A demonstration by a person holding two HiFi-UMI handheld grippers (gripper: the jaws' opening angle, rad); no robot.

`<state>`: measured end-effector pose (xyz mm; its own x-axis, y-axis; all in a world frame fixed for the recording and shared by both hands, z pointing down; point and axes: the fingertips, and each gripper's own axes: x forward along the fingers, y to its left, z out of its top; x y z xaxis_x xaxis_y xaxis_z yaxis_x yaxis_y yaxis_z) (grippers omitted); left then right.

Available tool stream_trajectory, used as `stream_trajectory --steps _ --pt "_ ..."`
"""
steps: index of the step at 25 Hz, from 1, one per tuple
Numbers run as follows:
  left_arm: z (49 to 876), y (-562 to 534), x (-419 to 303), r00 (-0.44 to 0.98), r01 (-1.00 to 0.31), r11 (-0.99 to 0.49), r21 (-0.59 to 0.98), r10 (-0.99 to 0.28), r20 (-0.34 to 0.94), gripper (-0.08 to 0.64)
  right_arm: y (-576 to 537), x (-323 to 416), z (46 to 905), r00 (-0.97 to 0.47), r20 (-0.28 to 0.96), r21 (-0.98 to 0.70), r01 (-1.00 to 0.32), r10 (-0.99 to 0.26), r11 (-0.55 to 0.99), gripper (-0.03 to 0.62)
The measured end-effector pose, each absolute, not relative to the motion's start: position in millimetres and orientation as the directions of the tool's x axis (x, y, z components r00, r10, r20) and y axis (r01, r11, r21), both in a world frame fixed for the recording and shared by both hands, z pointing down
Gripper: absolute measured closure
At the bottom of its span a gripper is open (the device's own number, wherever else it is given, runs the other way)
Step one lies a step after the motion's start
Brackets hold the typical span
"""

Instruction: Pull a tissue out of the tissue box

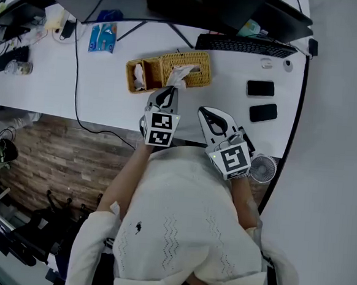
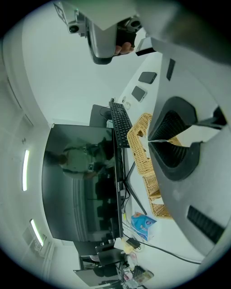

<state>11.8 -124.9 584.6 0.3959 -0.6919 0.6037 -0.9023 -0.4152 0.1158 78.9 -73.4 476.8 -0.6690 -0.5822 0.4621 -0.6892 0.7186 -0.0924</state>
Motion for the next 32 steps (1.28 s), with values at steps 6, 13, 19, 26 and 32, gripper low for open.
stream_trajectory --steps 6,13,19,26,32 --pt "581 -120 10 0.404 -0.898 -0.426 0.113 -0.693 0.597 0.54 -72 74 474 -0.671 0.458 -0.071 -0.681 -0.583 0.729 0.591" --pt "577 -118 6 0.415 -0.893 -0.433 0.12 -0.693 0.589 0.54 -72 69 472 -0.665 0.457 -0.042 -0.68 -0.591 0.732 0.591" --pt "572 -114 5 0.429 -0.89 -0.434 0.138 -0.696 0.576 0.54 -71 67 468 -0.656 0.452 -0.02 -0.685 -0.604 0.729 0.591" --pt "569 -109 1 0.434 -0.891 -0.427 0.155 -0.7 0.567 0.54 -70 72 469 -0.633 0.474 -0.021 -0.703 -0.612 0.711 0.591" --pt "564 -104 -5 0.438 -0.89 -0.426 0.161 -0.703 0.561 0.54 -70 69 466 -0.627 0.475 -0.013 -0.706 -0.618 0.708 0.591"
